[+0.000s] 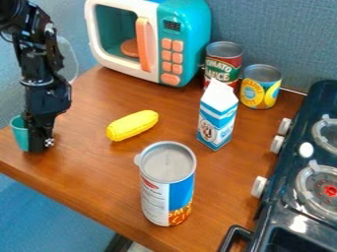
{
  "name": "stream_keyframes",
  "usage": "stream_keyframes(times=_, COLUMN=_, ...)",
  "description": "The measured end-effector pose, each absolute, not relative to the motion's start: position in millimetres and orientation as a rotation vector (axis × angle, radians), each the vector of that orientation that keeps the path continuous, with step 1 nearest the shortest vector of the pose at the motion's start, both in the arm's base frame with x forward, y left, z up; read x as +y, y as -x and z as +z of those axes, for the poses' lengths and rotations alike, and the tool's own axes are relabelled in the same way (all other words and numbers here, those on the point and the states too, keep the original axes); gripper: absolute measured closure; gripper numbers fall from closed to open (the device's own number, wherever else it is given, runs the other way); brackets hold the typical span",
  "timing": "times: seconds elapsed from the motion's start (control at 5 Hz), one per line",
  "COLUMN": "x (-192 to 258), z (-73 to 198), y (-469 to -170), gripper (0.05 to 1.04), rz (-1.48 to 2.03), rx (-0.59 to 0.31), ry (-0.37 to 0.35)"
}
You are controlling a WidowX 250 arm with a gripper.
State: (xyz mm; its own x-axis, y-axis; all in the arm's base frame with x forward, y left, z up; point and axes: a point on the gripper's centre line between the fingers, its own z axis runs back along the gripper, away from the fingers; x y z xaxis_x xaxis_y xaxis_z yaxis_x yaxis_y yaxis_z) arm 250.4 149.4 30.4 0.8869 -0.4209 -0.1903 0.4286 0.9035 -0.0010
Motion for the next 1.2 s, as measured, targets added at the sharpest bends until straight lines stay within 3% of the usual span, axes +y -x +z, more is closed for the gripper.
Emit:
stream_keyframes(times=0.4, x=142.3, z=71.0, y=-265.2, gripper=0.968, rz=-0.456, rx=0.051, ry=-0.087)
stream_keyframes(times=0.6, x=127.5, z=82.0, y=-297.7, gripper=0.968, rz=-0.531, rx=-0.077, ry=-0.072)
stream_keyframes(times=1.0, x=115.0, z=45.2, y=-365.0, gripper=0.968, rz=-0.607, rx=-0.132, ry=-0.013)
stream_keyframes(times=1.2, x=115.4, z=30.2, y=-373.8, gripper=0.968, rz=-0.631, rx=-0.117, ry=0.012)
